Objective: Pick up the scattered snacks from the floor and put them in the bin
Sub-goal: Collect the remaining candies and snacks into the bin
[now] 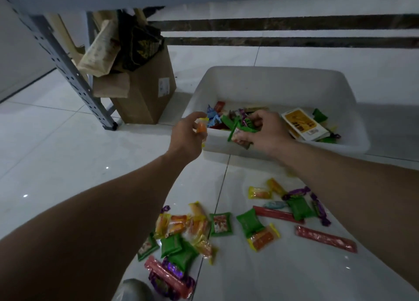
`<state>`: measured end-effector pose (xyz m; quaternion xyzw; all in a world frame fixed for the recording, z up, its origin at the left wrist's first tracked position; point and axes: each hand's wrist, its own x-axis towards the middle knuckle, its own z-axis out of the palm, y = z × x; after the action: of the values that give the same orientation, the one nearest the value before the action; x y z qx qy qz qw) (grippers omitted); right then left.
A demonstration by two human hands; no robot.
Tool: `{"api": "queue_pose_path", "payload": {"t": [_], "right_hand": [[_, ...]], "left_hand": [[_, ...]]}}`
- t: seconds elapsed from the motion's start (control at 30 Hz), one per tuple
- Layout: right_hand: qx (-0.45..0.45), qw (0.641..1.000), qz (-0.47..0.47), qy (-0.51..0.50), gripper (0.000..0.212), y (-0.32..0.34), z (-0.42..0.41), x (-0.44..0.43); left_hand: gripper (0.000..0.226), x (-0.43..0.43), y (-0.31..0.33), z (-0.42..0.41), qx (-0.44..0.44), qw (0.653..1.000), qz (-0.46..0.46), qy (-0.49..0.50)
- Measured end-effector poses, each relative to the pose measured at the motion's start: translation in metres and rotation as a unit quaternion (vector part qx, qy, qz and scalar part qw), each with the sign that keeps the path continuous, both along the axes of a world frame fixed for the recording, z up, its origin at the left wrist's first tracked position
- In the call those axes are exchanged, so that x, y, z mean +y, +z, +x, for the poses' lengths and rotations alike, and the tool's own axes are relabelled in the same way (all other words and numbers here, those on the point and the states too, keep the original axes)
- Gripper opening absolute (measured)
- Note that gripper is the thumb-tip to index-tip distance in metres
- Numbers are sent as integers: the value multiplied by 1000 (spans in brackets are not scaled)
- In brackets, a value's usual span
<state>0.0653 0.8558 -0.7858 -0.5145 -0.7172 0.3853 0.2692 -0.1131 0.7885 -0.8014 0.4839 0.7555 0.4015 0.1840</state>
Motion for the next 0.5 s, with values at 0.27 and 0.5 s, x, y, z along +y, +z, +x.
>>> {"api": "queue_pose_path", "payload": {"t": [0.27, 0.5], "right_hand": [[53, 994, -20, -92, 42, 6, 19, 30], [84, 980, -32, -176, 33, -12, 10, 61]], "left_hand": [[32, 43, 3, 22, 13, 999, 24, -39], [38, 81, -11, 19, 16, 997, 11, -71]]}}
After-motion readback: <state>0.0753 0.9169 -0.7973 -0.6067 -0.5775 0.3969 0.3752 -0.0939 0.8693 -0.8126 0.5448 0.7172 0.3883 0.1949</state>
